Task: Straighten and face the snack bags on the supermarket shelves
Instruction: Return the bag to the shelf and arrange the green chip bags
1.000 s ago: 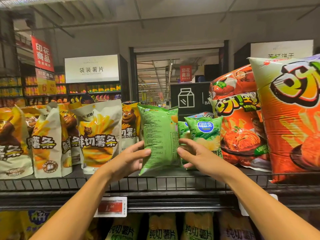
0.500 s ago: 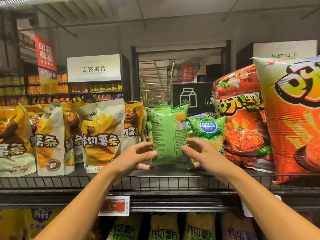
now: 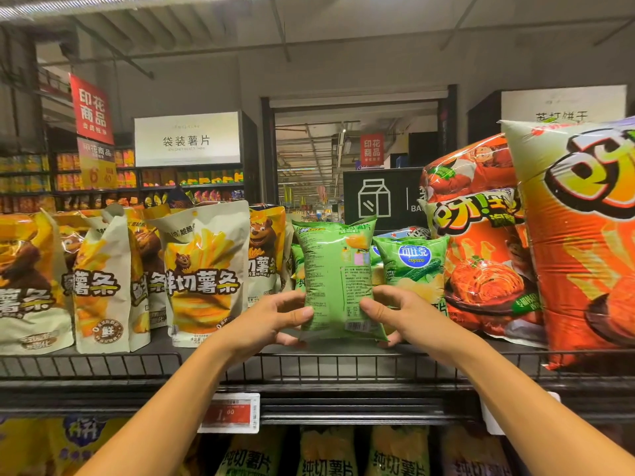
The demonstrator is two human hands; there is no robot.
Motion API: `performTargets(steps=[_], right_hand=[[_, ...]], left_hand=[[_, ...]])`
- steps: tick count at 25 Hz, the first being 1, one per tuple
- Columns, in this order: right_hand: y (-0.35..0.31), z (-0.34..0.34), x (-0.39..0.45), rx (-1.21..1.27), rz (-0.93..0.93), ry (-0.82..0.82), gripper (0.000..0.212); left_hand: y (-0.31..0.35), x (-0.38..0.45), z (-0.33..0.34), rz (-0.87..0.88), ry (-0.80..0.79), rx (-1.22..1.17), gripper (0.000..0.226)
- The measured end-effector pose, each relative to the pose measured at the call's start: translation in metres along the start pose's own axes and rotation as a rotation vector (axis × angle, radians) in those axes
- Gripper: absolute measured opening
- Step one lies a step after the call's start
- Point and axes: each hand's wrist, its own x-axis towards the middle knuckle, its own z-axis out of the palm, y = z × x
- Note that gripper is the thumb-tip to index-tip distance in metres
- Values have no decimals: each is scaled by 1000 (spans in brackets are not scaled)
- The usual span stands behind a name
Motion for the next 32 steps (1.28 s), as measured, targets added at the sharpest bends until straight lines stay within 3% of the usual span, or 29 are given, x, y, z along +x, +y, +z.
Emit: performTargets(steps=[6,11,14,24,28,32], right_hand=[[2,0,3,-18,35,-34,55],[2,1,1,5,-4,-8,57],[5,0,3,18,-61,-9,41],[7,-1,5,28,-89,-58,46],[3,1,1,36,-60,-24,42],[1,1,0,6,-33,-9,31]], left_hand=[[-2,2,-2,-24,-18,3,50],[-2,1,0,4,1,17,33],[-6,5,-2,35,61,-10,46],[-5,3,0,82,83,-34,57],[-3,2,0,58,97,-41,51],[-1,0,2,-9,139,-40,71]])
